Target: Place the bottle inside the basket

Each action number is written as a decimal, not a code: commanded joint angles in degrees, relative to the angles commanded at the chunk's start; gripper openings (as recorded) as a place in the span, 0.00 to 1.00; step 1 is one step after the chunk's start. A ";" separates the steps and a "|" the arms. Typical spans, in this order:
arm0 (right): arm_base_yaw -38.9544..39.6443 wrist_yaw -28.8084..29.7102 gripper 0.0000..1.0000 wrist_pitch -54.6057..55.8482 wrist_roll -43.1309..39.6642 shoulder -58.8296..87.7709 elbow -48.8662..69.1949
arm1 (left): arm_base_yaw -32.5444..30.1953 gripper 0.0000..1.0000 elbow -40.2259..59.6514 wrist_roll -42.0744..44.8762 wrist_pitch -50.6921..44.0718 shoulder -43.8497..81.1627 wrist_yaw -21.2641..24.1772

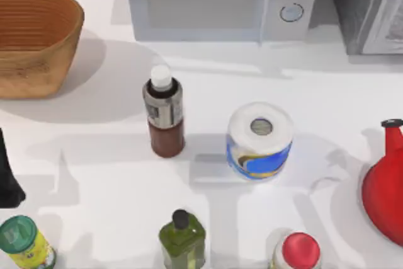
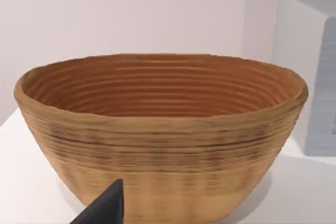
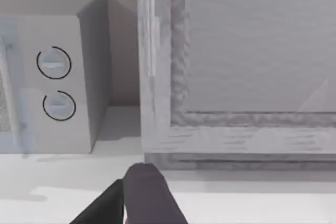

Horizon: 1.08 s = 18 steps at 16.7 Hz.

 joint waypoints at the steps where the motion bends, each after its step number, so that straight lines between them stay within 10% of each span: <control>1: 0.00 0.00 1.00 0.00 0.00 0.00 0.00 | 0.00 1.00 0.00 0.00 0.00 0.00 0.00; 8: 0.00 0.00 1.00 0.00 0.00 0.00 0.00 | 1.05 1.00 5.46 2.19 11.97 12.56 6.10; 18: 0.00 0.00 1.00 0.00 0.00 0.00 0.00 | -5.45 1.00 16.61 6.22 56.82 68.90 25.70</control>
